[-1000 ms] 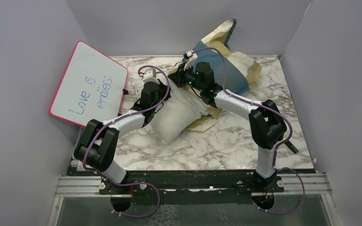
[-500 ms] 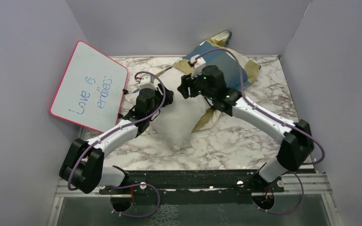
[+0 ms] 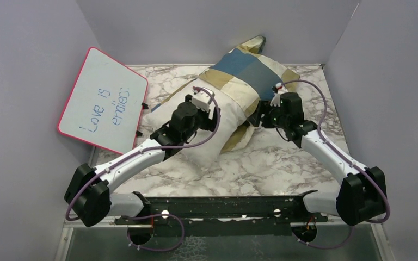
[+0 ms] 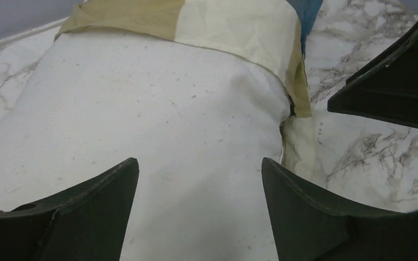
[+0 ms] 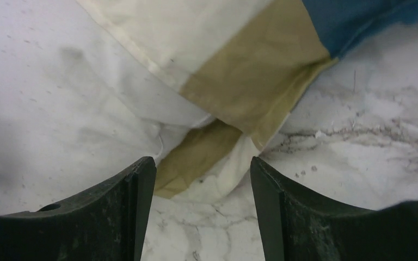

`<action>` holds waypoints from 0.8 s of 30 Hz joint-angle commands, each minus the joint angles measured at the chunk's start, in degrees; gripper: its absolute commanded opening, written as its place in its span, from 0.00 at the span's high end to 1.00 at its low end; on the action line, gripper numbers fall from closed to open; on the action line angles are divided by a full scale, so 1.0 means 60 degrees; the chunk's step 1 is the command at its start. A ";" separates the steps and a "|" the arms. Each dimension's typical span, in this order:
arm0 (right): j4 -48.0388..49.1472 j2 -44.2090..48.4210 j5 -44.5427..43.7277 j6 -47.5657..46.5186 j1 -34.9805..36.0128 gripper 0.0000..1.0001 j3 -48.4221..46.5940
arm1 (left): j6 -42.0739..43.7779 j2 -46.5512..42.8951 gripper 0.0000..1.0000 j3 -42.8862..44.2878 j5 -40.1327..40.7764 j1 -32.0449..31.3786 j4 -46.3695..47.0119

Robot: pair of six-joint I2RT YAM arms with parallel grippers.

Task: Put the pillow into the pillowcase
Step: Stuff the pillow into the pillowcase.

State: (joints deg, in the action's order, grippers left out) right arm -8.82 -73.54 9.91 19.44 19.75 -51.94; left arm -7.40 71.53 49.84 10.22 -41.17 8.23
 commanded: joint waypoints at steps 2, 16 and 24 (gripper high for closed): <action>0.1168 0.0523 0.1486 0.1238 -0.0835 0.31 0.1351 | 0.1945 0.0844 0.16 0.0815 0.0355 -0.0804 -0.0802; 0.5118 -0.0262 0.1290 0.3168 -0.0950 0.26 0.4216 | 0.3466 0.5462 0.16 0.2690 0.2240 -0.1461 -0.0923; 0.9960 -0.2485 0.3296 0.4209 -0.0867 0.37 0.5273 | 0.0364 0.6781 1.00 0.4630 0.3431 -0.1455 -0.1564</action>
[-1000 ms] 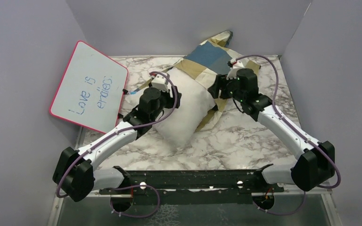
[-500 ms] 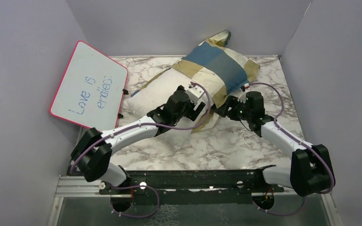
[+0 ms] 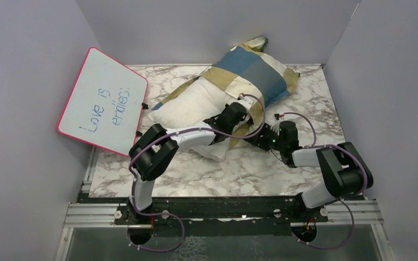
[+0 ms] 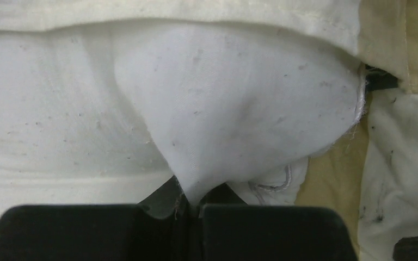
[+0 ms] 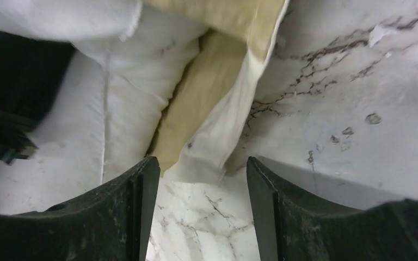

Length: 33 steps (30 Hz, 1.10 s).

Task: Put the pillow into the pillowcase
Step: Stuff the pillow into the pillowcase.

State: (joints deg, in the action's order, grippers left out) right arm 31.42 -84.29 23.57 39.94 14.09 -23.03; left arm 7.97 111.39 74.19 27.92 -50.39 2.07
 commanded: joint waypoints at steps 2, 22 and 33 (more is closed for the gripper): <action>0.3815 -0.0824 0.1122 0.0968 0.0303 0.48 0.0463 | -0.3384 -0.0292 1.00 0.0652 0.0536 0.0226 -0.0187; 0.4774 0.2024 -0.0543 0.1447 0.4528 1.00 0.2924 | -1.0160 0.0171 1.00 0.0642 0.4334 -0.0150 0.0381; -0.3690 0.5571 -0.4307 -0.1033 0.4522 0.60 0.0585 | -0.8120 -0.2456 0.38 -0.0878 0.0238 0.0157 0.0895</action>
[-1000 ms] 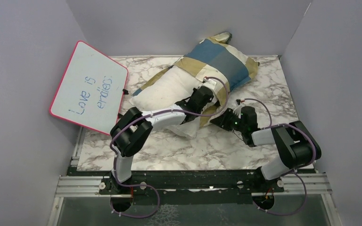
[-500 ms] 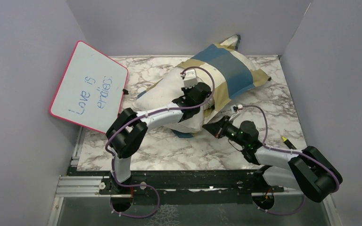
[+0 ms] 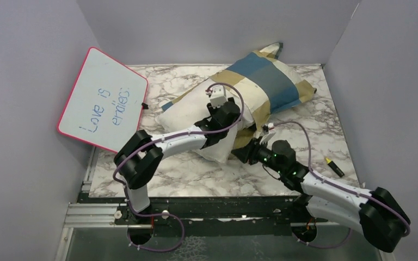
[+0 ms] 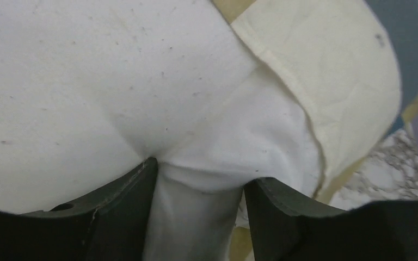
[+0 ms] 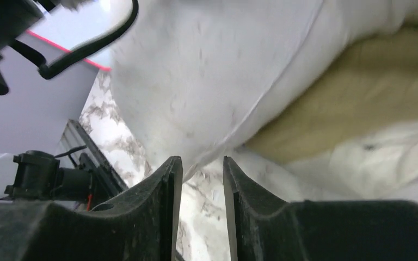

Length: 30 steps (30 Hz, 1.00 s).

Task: Put the pillow into the pillowcase
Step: Stuff the pillow into the pillowcase.

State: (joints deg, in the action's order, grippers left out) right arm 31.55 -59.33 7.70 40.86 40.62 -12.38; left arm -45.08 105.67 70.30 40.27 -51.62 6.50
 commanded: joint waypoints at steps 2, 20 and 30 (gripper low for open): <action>-0.4751 0.1886 -0.2158 -0.1600 0.0100 0.49 -0.1755 | 0.0945 -0.2302 0.34 -0.0612 -0.2421 0.0508 -0.0220; -0.7059 -0.3748 -0.0723 -0.8325 0.1272 0.00 -0.9369 | 0.1749 -0.6691 0.26 -0.2468 -0.6623 0.5854 -0.3380; -0.6671 -0.7219 -0.2867 -0.9618 0.2730 0.09 -1.0633 | 0.2094 -0.6584 0.37 -0.2965 -0.7802 0.7488 -0.3819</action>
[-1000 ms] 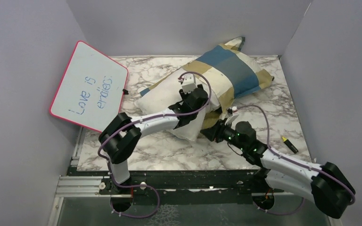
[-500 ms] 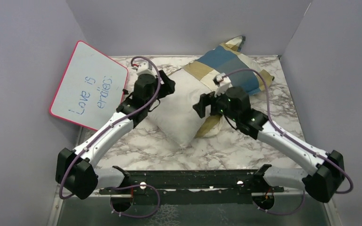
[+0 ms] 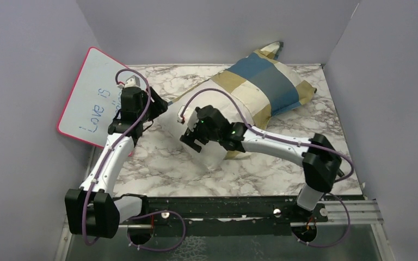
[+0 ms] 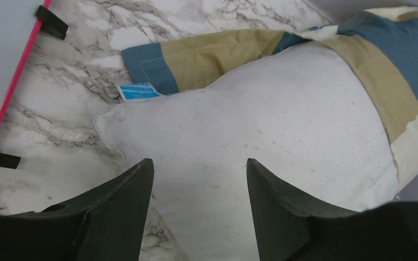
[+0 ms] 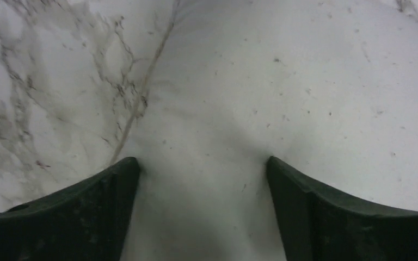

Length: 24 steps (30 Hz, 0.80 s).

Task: Put the pillow into the pillowcase
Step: Stuff the pillow into the pillowcase.

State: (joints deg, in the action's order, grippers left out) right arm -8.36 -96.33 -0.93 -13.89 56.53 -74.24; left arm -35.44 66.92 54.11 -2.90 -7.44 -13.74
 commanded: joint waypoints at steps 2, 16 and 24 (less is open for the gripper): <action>-0.0067 -0.1331 -0.1771 -0.0466 -0.0009 0.34 -0.0608 | 0.0741 -0.0246 0.41 -0.0322 -0.0657 0.0163 -0.0625; 0.2036 0.1803 0.1439 0.3151 -0.2829 0.99 0.0077 | -0.0634 -0.2911 0.49 -0.2339 -0.3442 0.0201 -0.0769; 0.3087 0.2588 0.2240 0.4448 -0.3723 0.99 0.0519 | -0.3476 -0.4138 0.43 -0.5877 -0.3677 0.0192 0.4100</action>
State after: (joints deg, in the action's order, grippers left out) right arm 2.79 -82.67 8.38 6.55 35.77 -72.01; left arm -45.56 41.23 26.81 -21.91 -6.48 -9.45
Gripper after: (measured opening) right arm 0.049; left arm 0.476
